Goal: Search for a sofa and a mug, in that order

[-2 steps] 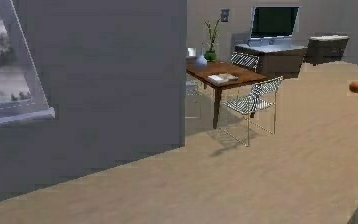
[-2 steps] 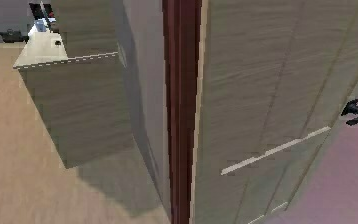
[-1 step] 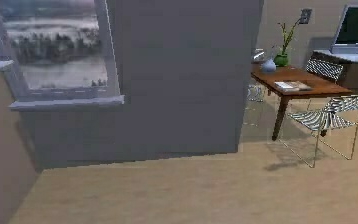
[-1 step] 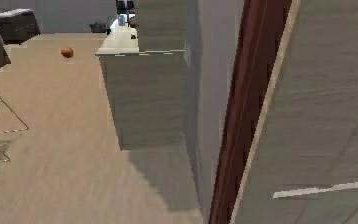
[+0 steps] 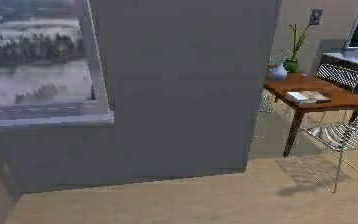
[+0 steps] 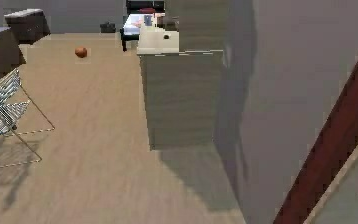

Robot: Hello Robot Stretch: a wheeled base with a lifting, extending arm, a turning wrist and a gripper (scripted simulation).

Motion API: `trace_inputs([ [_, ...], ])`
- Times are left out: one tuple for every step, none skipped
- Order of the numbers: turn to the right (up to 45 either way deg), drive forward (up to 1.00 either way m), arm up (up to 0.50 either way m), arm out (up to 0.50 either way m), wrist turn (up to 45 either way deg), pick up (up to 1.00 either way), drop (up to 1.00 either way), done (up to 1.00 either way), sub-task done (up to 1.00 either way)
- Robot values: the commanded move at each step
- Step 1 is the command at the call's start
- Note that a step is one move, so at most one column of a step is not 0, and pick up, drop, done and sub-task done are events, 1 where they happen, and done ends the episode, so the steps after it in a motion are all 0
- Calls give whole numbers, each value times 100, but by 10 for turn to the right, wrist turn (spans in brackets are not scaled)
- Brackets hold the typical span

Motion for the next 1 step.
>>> trace_inputs([
  [450,0,0,0,0,0,0,0,0],
])
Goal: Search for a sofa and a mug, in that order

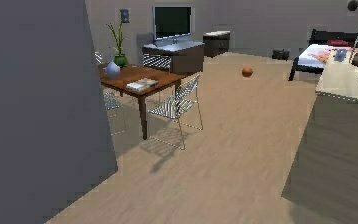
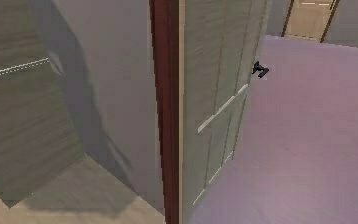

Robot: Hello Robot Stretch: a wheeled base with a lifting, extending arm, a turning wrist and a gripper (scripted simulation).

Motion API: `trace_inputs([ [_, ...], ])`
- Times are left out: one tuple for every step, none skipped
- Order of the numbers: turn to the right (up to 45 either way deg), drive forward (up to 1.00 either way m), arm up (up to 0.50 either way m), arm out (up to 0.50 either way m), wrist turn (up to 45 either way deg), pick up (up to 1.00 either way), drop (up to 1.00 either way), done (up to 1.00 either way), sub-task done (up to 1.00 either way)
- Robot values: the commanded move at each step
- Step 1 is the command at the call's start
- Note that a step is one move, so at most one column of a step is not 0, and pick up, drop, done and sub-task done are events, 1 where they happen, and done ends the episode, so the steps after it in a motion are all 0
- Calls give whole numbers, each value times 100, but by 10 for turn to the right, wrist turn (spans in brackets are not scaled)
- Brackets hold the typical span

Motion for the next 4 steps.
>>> trace_inputs([
  [180,0,0,0,0,0,0,0,0],
  [0,100,0,0,0,0,0,0,0],
  [30,0,0,0,0,0,0,0,0],
  [-30,0,0,0,0,0,0,0,0],
])
